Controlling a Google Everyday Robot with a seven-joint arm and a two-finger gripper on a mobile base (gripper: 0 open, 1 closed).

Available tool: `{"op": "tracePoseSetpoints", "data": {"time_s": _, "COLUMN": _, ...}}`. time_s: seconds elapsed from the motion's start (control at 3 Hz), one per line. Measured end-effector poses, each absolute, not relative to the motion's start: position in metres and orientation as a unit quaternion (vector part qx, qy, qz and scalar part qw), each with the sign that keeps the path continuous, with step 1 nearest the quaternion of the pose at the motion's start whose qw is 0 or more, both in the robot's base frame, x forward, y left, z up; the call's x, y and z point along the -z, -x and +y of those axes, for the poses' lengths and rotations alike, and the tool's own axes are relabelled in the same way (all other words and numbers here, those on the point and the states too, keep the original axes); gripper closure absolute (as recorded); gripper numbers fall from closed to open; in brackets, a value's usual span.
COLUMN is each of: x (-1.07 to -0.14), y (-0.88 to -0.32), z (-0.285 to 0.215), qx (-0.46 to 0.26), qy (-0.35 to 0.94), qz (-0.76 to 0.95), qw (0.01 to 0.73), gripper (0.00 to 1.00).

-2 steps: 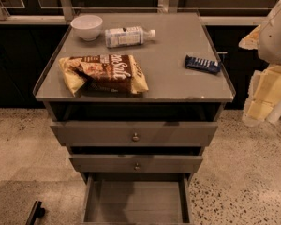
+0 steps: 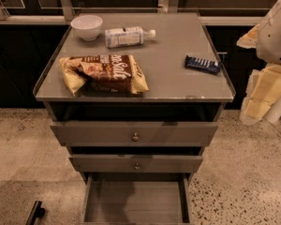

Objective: Place brown chip bag into bottom drawer

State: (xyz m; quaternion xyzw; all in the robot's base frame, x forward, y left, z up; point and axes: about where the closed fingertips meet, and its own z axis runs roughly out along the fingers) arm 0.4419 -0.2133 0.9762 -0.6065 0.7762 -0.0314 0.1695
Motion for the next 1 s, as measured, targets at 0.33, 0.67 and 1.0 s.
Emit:
{"op": "tracePoseSetpoints", "data": {"time_s": 0.33, "x": -0.964, "y": -0.472, "z": -0.194, "qx": -0.010, "qy": 0.623, "qz": 0.751, "qw": 0.216, "gripper": 0.00}}
{"op": "tracePoseSetpoints", "data": {"time_s": 0.67, "x": -0.939, "y": -0.520, "z": -0.154, "qx": -0.078, "qy": 0.632, "qz": 0.725, "qw": 0.262, "gripper": 0.00}}
{"op": "tracePoseSetpoints", "data": {"time_s": 1.0, "x": -0.912, "y": -0.562, "z": -0.112, "qx": -0.137, "qy": 0.639, "qz": 0.702, "qw": 0.283, "gripper": 0.00}}
